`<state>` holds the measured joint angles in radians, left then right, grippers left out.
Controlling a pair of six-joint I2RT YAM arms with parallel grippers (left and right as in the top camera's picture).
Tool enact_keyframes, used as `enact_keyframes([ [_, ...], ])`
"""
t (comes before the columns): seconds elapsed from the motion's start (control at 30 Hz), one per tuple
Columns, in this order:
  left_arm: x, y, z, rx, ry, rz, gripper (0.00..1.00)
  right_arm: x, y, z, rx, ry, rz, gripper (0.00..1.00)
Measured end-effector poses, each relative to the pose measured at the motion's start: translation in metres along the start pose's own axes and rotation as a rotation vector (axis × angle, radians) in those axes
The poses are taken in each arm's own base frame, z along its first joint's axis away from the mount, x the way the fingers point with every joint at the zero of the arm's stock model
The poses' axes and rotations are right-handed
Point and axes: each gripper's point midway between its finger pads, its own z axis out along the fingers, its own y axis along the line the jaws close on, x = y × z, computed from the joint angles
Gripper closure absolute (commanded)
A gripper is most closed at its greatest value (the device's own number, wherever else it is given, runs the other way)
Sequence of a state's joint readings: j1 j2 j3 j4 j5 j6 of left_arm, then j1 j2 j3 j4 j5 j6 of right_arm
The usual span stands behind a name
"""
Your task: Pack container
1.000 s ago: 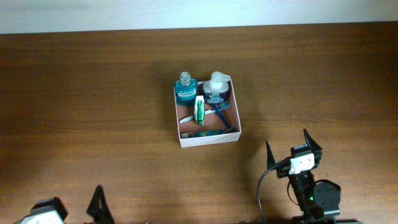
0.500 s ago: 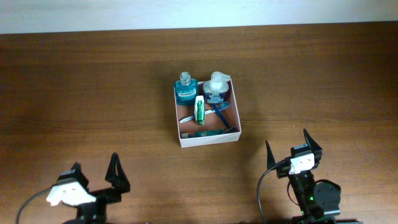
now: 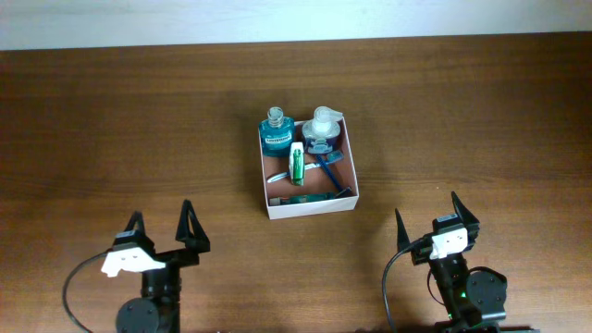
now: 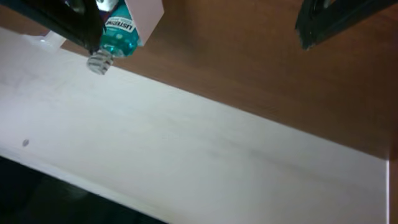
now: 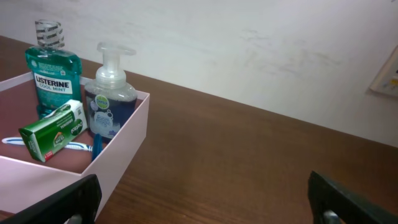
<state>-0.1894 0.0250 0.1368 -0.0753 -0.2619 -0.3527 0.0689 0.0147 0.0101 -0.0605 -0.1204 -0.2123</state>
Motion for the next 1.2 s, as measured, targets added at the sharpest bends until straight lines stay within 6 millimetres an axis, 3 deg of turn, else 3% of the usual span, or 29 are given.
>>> enact_keyframes([
  [0.57, 0.046, 0.032, 0.008, -0.07, 0.087, 0.056, 0.01, 0.0, 0.0, 0.0, 0.0, 0.0, 0.0, 0.02],
  [1.2, 0.048, 0.032, 0.008, -0.045, 0.101, 0.284, 0.01, 0.0, 0.0, 0.0, 0.0, 0.0, 0.0, 0.01],
])
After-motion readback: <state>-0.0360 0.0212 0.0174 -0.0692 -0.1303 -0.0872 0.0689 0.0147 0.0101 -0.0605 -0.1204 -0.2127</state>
